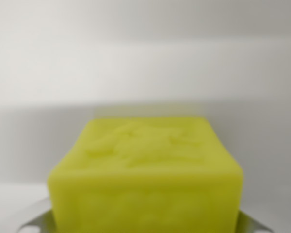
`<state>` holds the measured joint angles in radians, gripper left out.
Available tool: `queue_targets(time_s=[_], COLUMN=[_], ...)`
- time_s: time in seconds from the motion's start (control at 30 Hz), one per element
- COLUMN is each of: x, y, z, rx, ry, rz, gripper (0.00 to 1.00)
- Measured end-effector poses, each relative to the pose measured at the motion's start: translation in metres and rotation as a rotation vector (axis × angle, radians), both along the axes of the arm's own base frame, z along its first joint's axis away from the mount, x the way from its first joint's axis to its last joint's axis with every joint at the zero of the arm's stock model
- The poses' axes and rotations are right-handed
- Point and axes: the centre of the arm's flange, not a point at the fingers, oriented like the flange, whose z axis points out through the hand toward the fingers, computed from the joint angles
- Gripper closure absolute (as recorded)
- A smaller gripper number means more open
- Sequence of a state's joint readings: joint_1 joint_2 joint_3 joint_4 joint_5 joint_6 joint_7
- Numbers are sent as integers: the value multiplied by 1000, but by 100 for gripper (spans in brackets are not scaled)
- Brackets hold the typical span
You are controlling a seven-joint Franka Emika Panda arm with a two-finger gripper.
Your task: Pick yellow cube
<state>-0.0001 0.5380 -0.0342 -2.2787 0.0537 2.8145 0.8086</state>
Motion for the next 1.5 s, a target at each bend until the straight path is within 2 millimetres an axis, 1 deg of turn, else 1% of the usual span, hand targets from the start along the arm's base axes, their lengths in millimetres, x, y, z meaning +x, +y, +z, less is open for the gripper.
queue_targets(time_s=[1.5], x=[0], y=[0], z=[73], rx=[1], ry=[-1], rz=[-1], gripper=[100])
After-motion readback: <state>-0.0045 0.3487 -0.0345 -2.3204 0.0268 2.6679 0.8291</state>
